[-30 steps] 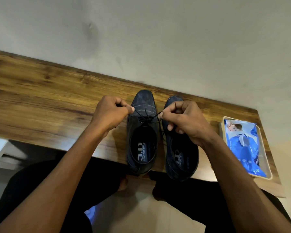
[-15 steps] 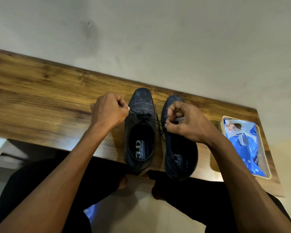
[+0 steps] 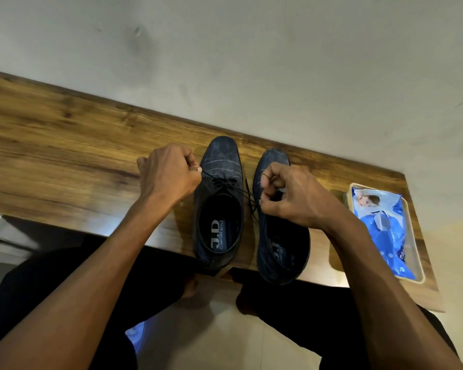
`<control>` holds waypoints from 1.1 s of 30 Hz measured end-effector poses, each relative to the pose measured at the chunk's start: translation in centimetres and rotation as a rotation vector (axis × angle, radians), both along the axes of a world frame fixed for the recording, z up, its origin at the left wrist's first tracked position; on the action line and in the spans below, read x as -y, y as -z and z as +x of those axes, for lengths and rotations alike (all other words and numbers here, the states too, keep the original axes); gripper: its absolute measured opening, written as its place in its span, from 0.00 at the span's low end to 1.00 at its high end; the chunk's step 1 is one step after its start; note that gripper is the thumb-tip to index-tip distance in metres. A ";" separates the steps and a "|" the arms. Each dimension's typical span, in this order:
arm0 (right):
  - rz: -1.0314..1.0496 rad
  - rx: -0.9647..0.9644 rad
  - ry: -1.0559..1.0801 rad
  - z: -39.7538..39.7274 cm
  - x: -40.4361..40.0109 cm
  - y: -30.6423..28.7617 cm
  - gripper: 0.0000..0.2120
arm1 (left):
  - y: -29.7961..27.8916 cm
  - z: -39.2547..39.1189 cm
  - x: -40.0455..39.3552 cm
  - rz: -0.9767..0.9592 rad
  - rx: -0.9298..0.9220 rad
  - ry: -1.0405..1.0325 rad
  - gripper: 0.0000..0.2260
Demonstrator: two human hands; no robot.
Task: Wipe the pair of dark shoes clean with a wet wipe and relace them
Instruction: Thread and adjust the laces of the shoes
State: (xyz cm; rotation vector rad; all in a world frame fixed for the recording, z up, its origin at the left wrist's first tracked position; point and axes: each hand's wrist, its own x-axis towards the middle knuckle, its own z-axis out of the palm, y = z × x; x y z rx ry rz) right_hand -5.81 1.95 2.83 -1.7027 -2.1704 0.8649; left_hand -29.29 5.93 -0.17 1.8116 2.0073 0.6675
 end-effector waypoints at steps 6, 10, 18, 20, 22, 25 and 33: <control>0.208 0.035 0.065 -0.8 -0.5 -0.7 0.09 | -0.9 -0.2 0.2 0.002 0.214 0.099 0.07; 0.331 0.030 0.115 -4.3 -1.0 0.8 0.11 | -1.6 0.0 0.6 0.050 0.316 0.155 0.06; 0.347 0.142 0.131 -6.7 -1.0 2.9 0.12 | -1.4 0.3 0.7 0.119 0.339 0.165 0.05; 0.341 0.140 0.150 -6.7 -0.9 2.8 0.11 | -1.3 0.3 0.7 0.152 0.289 0.124 0.05; 0.329 0.128 0.168 -6.6 -0.8 2.8 0.09 | -1.3 0.1 0.7 0.166 0.249 0.094 0.04; 0.318 0.107 0.185 -6.6 -0.5 2.9 0.07 | -1.3 0.1 0.6 0.150 0.209 0.087 0.04; 0.280 0.021 0.199 -6.3 -0.4 3.2 0.05 | -0.8 -0.1 0.2 0.140 0.098 0.079 0.05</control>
